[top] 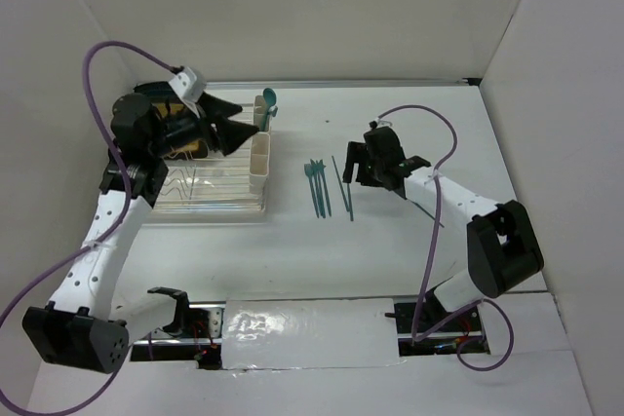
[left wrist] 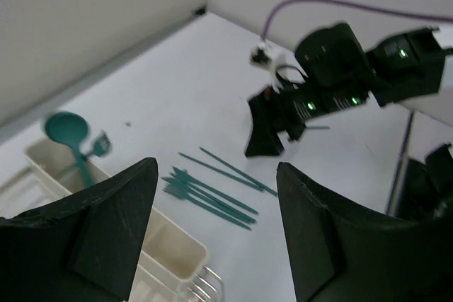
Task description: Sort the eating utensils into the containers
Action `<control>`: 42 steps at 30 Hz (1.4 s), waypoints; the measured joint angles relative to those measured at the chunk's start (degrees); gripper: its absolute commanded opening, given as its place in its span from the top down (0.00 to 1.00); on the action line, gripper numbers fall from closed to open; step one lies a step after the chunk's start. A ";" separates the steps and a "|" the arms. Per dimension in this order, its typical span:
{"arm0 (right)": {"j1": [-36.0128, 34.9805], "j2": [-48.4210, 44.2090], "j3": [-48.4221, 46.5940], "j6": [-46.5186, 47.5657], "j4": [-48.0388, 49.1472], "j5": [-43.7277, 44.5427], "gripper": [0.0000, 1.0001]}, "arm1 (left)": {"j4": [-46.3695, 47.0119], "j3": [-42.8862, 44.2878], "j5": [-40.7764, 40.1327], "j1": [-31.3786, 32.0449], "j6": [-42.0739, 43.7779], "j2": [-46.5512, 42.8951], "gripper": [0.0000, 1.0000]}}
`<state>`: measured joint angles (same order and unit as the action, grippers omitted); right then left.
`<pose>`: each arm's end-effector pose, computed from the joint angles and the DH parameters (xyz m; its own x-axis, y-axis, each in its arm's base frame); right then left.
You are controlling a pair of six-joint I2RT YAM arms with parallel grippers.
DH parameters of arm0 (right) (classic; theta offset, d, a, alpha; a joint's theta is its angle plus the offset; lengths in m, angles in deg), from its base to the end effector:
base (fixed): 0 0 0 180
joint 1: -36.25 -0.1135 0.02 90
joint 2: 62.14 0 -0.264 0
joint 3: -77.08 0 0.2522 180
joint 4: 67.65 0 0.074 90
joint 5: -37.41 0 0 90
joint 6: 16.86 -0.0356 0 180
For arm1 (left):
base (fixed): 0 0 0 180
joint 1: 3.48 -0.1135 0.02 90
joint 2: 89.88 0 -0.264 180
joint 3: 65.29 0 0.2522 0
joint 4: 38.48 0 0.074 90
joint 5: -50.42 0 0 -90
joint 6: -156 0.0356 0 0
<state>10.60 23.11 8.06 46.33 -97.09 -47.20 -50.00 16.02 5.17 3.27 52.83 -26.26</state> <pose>0.2870 0.1341 0.2278 -0.7432 0.1412 -0.6540 -0.0410 0.9660 0.2552 0.2371 -0.0533 0.4373 -0.0735 -0.1542 -0.9853 0.7824 0.6037 -0.1528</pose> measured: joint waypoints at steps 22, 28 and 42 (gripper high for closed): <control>18.75 -1.49 7.32 -2.08 -1.79 3.54 0.30 | -3.96 -14.32 1.73 4.79 3.96 -3.23 0.15; 19.26 -4.85 10.78 -18.21 -3.17 3.21 0.29 | -3.89 -14.32 1.70 4.83 3.85 -3.89 0.14; 21.14 -1.31 4.70 -43.95 -15.37 10.16 0.23 | -3.56 -14.56 1.66 4.83 3.65 -4.39 0.14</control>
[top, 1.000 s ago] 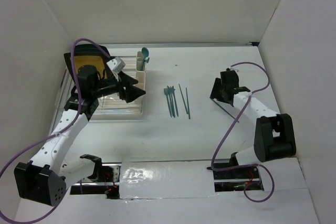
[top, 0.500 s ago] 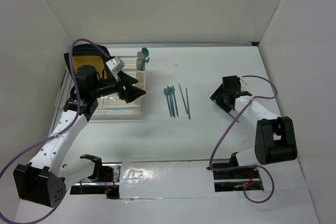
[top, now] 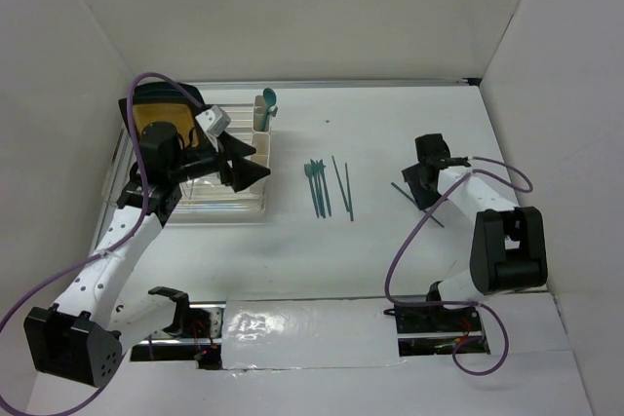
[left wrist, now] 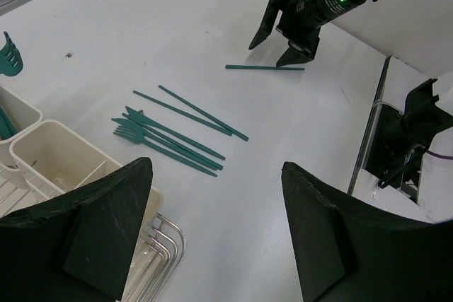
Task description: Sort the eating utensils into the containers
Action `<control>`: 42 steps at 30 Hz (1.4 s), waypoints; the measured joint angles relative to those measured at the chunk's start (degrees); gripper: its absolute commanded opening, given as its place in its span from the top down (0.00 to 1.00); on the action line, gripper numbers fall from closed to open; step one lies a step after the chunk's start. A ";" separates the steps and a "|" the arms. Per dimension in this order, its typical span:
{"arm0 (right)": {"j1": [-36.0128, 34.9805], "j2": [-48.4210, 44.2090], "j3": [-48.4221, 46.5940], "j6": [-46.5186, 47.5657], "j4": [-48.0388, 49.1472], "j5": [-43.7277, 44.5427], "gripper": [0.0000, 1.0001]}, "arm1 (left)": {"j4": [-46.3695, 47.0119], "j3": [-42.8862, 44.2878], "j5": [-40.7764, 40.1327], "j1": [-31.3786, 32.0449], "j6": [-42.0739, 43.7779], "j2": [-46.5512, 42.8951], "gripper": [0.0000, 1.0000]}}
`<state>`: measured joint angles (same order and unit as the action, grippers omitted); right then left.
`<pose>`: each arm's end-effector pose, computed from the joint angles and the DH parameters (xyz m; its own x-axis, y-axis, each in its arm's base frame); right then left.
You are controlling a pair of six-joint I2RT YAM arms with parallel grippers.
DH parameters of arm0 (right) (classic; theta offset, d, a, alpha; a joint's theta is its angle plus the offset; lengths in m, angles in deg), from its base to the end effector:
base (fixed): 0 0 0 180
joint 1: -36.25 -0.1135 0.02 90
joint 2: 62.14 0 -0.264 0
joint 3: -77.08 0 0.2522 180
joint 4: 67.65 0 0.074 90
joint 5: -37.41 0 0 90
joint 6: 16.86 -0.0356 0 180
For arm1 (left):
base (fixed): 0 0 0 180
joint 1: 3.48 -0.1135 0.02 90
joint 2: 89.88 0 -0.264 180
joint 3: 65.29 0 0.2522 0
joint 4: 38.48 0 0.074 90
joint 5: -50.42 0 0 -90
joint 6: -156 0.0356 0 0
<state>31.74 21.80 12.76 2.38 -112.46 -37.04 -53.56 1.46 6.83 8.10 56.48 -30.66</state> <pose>0.2763 0.0122 0.1937 -0.2589 0.8920 -0.3705 0.8621 0.3864 0.3278 0.2227 -0.0720 0.3604 -0.2662 -0.0619 -0.9619 0.8089 0.5284 -0.2578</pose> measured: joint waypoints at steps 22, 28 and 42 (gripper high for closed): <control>0.28 8.35 -5.40 -15.23 -8.22 2.14 0.35 | 0.55 -0.76 1.68 0.17 -1.46 0.07 0.13; 0.28 10.34 -6.03 -16.81 -9.31 2.89 0.36 | 0.55 -0.81 1.92 0.26 -1.46 0.55 0.13; 1.44 15.58 -8.90 -17.40 -11.17 2.21 0.76 | 1.73 -1.81 2.75 0.37 -2.69 0.07 0.13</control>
<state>33.18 37.39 3.86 -15.02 -123.62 -34.83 -51.84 -0.35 9.58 8.47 53.79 -30.59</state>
